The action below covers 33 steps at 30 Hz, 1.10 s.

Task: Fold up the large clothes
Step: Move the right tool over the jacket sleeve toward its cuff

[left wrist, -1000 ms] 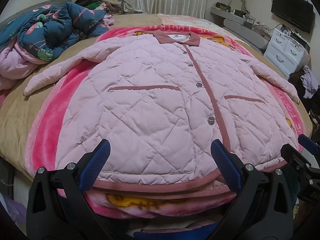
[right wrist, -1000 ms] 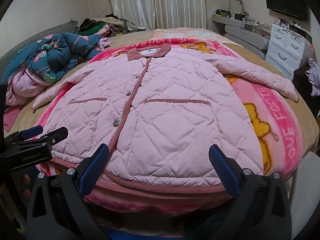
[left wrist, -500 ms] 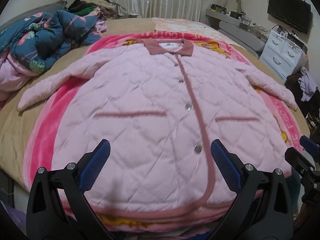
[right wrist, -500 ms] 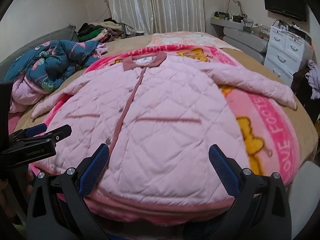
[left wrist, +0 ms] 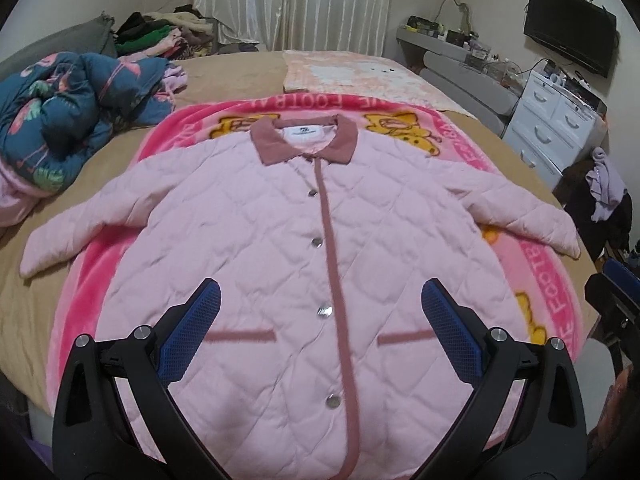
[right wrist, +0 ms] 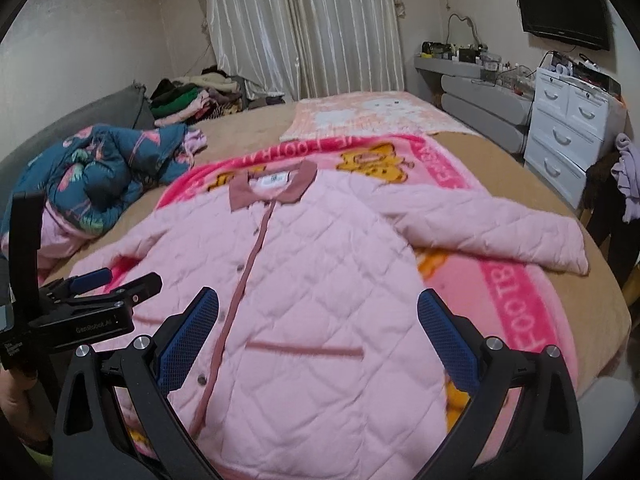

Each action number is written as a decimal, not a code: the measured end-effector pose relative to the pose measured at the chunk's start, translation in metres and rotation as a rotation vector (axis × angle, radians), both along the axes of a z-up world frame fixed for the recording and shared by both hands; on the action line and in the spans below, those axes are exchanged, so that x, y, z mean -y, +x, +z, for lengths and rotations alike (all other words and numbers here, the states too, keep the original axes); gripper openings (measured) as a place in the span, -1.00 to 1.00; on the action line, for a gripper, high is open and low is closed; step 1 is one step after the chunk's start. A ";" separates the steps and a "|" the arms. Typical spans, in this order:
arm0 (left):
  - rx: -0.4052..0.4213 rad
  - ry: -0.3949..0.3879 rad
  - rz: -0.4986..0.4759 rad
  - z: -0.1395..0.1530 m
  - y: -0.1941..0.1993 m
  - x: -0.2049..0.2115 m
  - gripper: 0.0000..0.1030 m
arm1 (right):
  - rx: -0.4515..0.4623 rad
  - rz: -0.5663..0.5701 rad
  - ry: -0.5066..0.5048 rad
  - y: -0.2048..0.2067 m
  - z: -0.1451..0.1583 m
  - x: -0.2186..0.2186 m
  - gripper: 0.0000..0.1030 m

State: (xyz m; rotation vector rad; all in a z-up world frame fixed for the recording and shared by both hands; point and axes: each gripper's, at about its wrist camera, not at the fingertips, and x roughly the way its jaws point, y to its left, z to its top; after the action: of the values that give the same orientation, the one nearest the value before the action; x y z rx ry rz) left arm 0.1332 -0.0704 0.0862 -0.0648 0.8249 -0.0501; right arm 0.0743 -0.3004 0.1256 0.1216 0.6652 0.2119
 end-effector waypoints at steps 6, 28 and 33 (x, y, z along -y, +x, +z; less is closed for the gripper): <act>0.003 0.019 -0.007 0.022 0.032 0.017 0.82 | 0.034 -0.039 0.017 0.027 0.020 0.024 0.92; -0.020 0.008 -0.122 0.058 0.129 0.117 0.82 | 0.096 -0.435 0.117 0.124 0.048 0.166 0.92; -0.031 0.002 -0.134 0.054 0.156 0.139 0.82 | 0.078 -0.541 0.127 0.140 0.030 0.202 0.92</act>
State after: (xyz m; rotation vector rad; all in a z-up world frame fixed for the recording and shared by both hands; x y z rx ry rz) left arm 0.2888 -0.2091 0.1397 -0.0083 0.8592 -0.1746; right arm 0.2141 -0.5028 0.1553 0.4058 0.5202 -0.2613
